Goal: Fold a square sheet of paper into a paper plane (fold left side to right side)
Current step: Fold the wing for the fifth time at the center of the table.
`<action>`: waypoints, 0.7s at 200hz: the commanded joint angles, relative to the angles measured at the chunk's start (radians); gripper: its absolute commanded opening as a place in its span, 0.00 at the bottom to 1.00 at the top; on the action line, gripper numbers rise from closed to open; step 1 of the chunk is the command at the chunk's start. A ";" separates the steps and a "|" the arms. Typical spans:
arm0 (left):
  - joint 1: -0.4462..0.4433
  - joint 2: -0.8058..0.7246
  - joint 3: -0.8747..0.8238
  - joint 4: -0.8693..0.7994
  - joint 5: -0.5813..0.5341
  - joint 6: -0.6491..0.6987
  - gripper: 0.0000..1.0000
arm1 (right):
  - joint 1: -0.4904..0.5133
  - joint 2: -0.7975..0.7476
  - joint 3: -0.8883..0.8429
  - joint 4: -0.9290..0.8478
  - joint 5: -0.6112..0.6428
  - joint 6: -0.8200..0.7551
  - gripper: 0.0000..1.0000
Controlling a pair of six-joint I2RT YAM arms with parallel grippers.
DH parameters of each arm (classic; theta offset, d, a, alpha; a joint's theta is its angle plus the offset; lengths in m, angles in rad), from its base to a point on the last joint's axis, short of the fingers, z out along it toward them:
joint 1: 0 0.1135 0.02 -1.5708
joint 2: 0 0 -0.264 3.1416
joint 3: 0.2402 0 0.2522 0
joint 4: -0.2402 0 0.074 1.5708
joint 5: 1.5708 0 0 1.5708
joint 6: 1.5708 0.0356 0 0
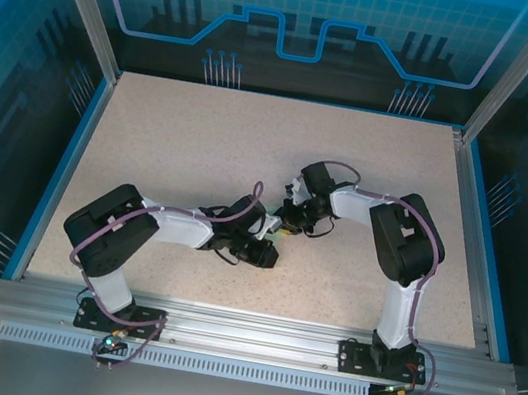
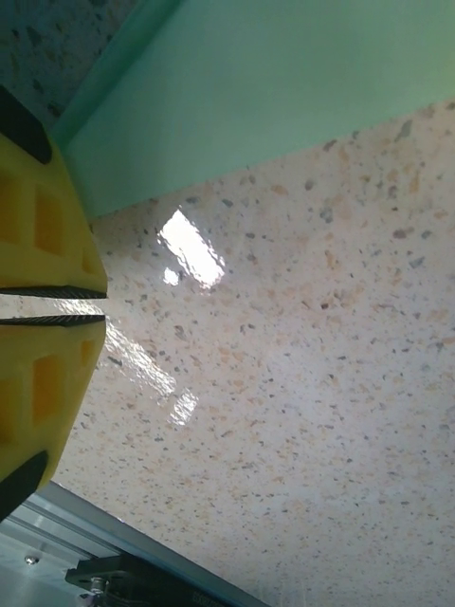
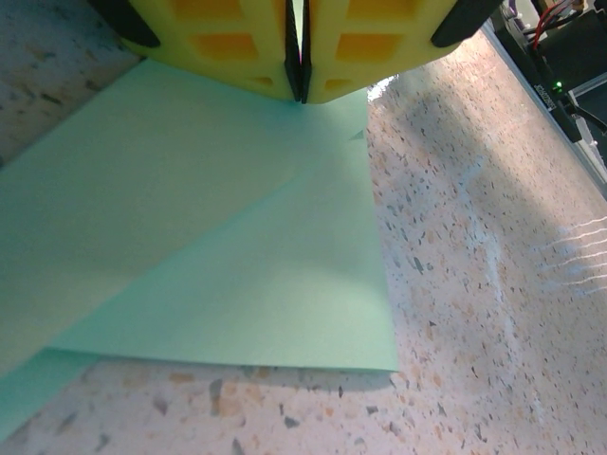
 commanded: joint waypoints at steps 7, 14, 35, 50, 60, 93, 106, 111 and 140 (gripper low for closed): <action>-0.007 0.021 -0.043 -0.081 -0.015 0.003 0.16 | -0.007 0.064 -0.002 -0.053 0.105 0.005 0.13; -0.006 0.020 -0.046 -0.083 -0.015 0.004 0.16 | -0.007 0.065 -0.001 -0.054 0.105 0.005 0.14; -0.007 0.020 -0.051 -0.083 -0.014 0.004 0.16 | -0.007 0.067 0.002 -0.057 0.106 0.004 0.14; -0.007 0.025 -0.051 -0.082 -0.007 0.004 0.16 | -0.007 0.069 0.005 -0.061 0.105 0.004 0.14; -0.006 0.028 -0.056 -0.083 -0.004 0.004 0.16 | -0.008 0.071 0.007 -0.062 0.106 0.004 0.14; -0.012 0.003 -0.097 -0.080 0.004 0.001 0.15 | -0.009 0.074 0.010 -0.068 0.109 0.003 0.14; -0.020 -0.015 -0.113 -0.082 0.008 -0.001 0.16 | -0.010 0.077 0.013 -0.069 0.110 0.003 0.14; -0.024 -0.024 -0.119 -0.084 0.010 -0.001 0.16 | -0.011 0.079 0.014 -0.069 0.109 0.004 0.14; -0.052 -0.056 -0.143 -0.095 0.007 -0.008 0.16 | -0.010 0.082 0.018 -0.073 0.108 0.003 0.14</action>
